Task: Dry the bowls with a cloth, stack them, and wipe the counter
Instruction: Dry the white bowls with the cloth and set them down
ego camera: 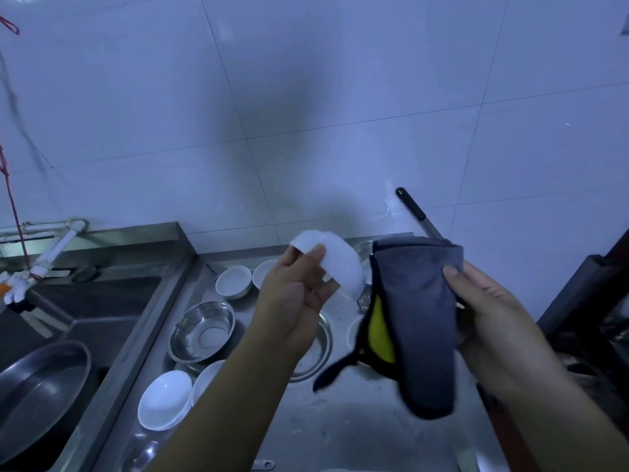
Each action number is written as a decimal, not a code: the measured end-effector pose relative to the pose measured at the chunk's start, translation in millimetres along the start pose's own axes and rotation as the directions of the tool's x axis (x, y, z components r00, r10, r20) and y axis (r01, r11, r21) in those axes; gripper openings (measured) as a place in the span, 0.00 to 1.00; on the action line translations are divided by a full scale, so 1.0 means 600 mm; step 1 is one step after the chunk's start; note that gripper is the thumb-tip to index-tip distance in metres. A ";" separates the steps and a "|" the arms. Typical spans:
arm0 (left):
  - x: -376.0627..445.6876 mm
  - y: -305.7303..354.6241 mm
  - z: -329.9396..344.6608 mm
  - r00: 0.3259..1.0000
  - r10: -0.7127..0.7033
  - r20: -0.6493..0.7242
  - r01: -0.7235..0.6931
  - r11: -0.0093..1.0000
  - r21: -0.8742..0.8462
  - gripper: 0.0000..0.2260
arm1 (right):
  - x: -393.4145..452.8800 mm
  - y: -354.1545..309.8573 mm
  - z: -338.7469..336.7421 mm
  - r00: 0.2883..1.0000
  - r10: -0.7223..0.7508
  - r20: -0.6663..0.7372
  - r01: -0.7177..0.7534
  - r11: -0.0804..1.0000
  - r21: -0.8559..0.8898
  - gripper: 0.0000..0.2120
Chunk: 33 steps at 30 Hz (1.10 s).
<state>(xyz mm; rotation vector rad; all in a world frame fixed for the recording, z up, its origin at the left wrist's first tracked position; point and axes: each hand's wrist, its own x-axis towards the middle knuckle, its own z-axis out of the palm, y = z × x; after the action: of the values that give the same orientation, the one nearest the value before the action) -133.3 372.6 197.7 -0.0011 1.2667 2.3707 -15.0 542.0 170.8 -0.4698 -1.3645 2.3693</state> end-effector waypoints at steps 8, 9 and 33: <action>-0.005 -0.069 0.010 0.950 -0.313 -0.013 0.313 0.949 -0.032 0.10 | 0.011 0.022 -0.012 0.828 -0.549 0.111 0.486 0.606 -0.630 0.16; -0.003 -0.074 0.016 0.938 -0.346 -0.014 0.344 0.937 -0.063 0.08 | 0.004 0.040 -0.003 0.826 -0.526 0.203 0.515 0.555 -0.654 0.17; -0.064 -0.077 -0.110 0.907 -0.345 0.242 0.117 0.758 0.642 0.26 | -0.067 0.135 -0.105 0.937 -0.046 -0.347 -0.092 0.925 -0.370 0.19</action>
<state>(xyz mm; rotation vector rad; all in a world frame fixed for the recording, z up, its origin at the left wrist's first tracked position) -94.6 327.7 130.6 0.4209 1.6782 1.5569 37.2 533.0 74.2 -0.9700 -1.6455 1.9065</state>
